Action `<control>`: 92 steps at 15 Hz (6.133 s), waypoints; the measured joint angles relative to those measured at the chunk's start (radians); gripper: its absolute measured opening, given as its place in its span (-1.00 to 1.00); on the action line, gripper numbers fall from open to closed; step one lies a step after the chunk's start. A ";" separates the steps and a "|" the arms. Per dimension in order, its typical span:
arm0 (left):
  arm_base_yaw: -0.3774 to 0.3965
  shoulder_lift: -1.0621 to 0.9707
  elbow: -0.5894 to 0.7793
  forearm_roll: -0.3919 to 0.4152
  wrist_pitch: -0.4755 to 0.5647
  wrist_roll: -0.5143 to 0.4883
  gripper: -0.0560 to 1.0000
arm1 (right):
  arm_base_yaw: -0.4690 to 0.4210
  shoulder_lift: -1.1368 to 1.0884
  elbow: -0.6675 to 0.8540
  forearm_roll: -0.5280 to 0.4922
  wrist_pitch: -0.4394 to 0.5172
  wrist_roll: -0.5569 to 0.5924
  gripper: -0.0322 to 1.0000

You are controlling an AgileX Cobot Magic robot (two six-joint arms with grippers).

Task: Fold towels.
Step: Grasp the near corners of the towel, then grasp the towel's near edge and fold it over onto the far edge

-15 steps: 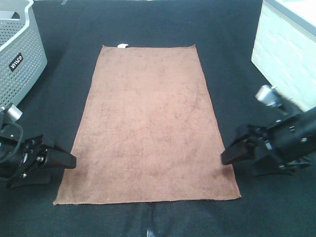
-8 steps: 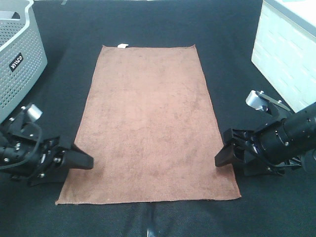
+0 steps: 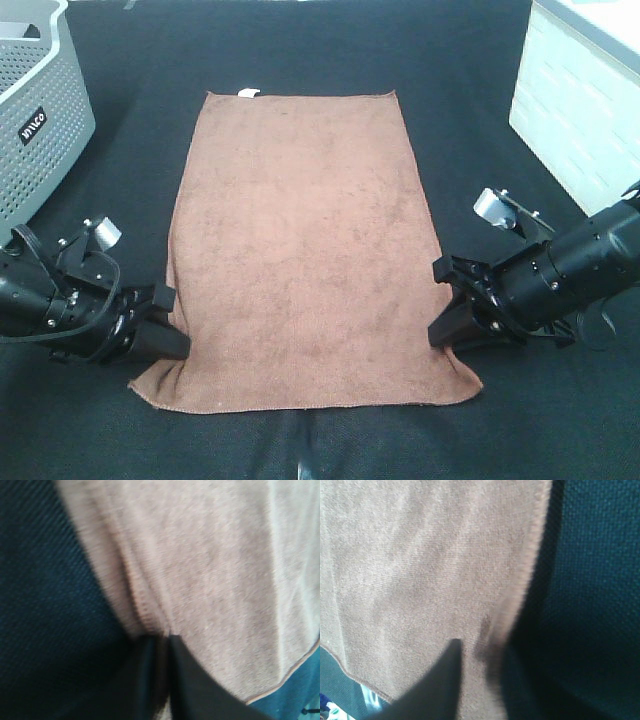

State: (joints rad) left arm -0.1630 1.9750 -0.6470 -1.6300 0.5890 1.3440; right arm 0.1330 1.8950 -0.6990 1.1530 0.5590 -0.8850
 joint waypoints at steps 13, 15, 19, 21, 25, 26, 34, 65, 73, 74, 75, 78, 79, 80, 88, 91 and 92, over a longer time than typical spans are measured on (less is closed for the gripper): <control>0.000 -0.240 0.126 0.348 -0.015 -0.277 -0.89 | 0.000 -0.232 0.109 -0.199 0.083 0.219 -0.94; 0.000 -0.293 0.199 0.356 -0.013 -0.277 -0.89 | 0.000 -0.286 0.188 -0.202 0.094 0.219 -0.94; 0.000 -0.463 0.319 0.372 0.015 -0.285 -0.89 | 0.000 -0.450 0.327 -0.203 0.122 0.215 -0.94; 0.000 -0.497 0.333 0.376 0.031 -0.293 -0.89 | 0.000 -0.490 0.341 -0.203 0.129 0.222 -0.94; 0.000 -0.538 0.343 0.389 0.004 -0.314 -0.89 | 0.000 -0.586 0.349 -0.203 0.107 0.255 -0.94; 0.000 -0.538 0.343 0.375 -0.025 -0.314 -0.89 | 0.001 -0.578 0.349 -0.203 0.082 0.256 -0.94; 0.000 -0.453 0.048 0.360 -0.099 -0.314 -0.89 | 0.001 -0.281 -0.043 -0.269 0.073 0.276 -0.94; 0.000 0.607 -1.390 0.433 -0.359 -0.314 0.53 | 0.001 0.807 -1.711 -0.721 0.148 0.593 0.45; 0.006 0.502 -1.390 0.951 0.002 -0.764 0.45 | 0.001 0.686 -1.712 -0.842 0.605 0.703 0.48; 0.015 0.494 -1.390 1.027 0.065 -0.904 0.45 | 0.001 0.685 -1.712 -0.844 0.639 0.728 0.48; 0.034 0.493 -1.390 1.088 0.143 -1.023 0.45 | 0.001 0.685 -1.712 -0.849 0.646 0.759 0.48; 0.104 0.493 -1.390 1.144 0.354 -1.227 0.45 | 0.001 0.680 -1.701 -0.854 0.648 0.851 0.48; 0.122 0.491 -1.390 1.150 0.424 -1.242 0.45 | 0.001 0.664 -1.667 -0.854 0.648 0.855 0.48; 0.123 0.489 -1.390 1.150 0.444 -1.243 0.45 | 0.001 0.650 -1.640 -0.854 0.647 0.855 0.48; 0.115 0.270 -0.928 1.119 0.183 -1.249 0.45 | 0.001 0.440 -1.203 -0.786 0.596 0.784 0.48; 0.113 0.257 -0.901 1.110 0.141 -1.249 0.45 | 0.001 0.449 -1.174 -0.752 0.558 0.747 0.48; 0.108 0.257 -0.900 1.110 0.132 -1.249 0.45 | 0.001 0.455 -1.174 -0.740 0.543 0.741 0.48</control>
State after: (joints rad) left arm -0.0550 2.2320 -1.5470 -0.5200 0.7210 0.0950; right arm 0.1340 2.3500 -1.8730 0.4130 1.1020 -0.1440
